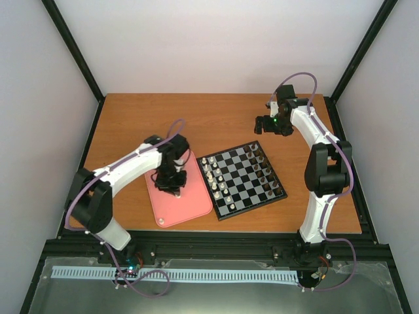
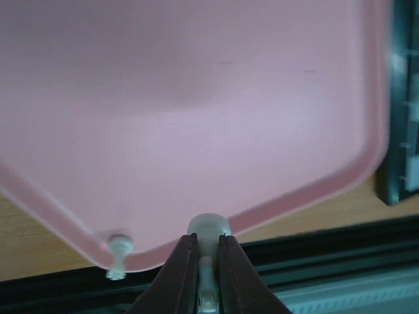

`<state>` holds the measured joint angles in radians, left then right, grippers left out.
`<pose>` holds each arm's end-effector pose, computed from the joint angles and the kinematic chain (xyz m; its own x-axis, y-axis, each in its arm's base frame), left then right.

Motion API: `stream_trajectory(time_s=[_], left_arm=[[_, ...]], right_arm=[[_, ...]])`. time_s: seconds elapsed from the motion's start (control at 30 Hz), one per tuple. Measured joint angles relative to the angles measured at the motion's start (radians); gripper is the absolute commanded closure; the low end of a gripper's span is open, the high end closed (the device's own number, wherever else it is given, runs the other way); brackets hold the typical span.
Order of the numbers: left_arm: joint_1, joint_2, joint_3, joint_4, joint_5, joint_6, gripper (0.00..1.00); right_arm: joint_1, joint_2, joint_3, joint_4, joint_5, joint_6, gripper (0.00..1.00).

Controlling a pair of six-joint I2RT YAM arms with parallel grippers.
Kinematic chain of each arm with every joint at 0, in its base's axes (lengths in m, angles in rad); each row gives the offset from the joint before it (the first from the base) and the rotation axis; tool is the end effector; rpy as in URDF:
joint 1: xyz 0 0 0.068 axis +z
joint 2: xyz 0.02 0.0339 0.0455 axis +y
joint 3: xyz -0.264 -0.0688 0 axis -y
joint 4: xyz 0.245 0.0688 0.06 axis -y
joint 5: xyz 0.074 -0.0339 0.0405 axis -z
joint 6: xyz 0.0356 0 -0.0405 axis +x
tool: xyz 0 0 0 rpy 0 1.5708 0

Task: Set up the chess pieces on the board
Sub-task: Pick up the chess piece from the storage box, then place the chess piece on the chessboard.

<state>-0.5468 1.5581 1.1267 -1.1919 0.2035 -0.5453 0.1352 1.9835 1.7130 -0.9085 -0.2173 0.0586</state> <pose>0.2171 -0.1406 0.2208 -0.9887 0.0072 0.1496 -0.0148 0.9893 -0.1453 0.4147 0.0642 0.2472 -0.9267 -0.0683 -0.3695 -0.1592 0.9621 0.2213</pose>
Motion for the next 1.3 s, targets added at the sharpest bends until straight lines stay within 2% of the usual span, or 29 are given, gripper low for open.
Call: stream_trajectory(time_s=[0.27,0.7,0.87,1.3], left_arm=[[-0.234,0.208,0.315,-0.085,0.006,0.055,0.99],[-0.412,0.434,0.611,-0.189,-0.035,0.112,0.99],[-0.447,0.482,0.640,-0.193,-0.039,0.120,0.99],[-0.448,0.546,0.636,-0.143,-0.103,0.123,0.99]], right_arm=[[0.000,0.000,0.000,-0.002,0.002,0.000,0.00],[0.000,0.000,0.000,-0.007,0.009,-0.009,0.00],[0.000,0.000,0.000,-0.007,0.016,-0.010,0.00],[-0.003,0.000,-0.011,-0.007,0.014,-0.010,0.00]])
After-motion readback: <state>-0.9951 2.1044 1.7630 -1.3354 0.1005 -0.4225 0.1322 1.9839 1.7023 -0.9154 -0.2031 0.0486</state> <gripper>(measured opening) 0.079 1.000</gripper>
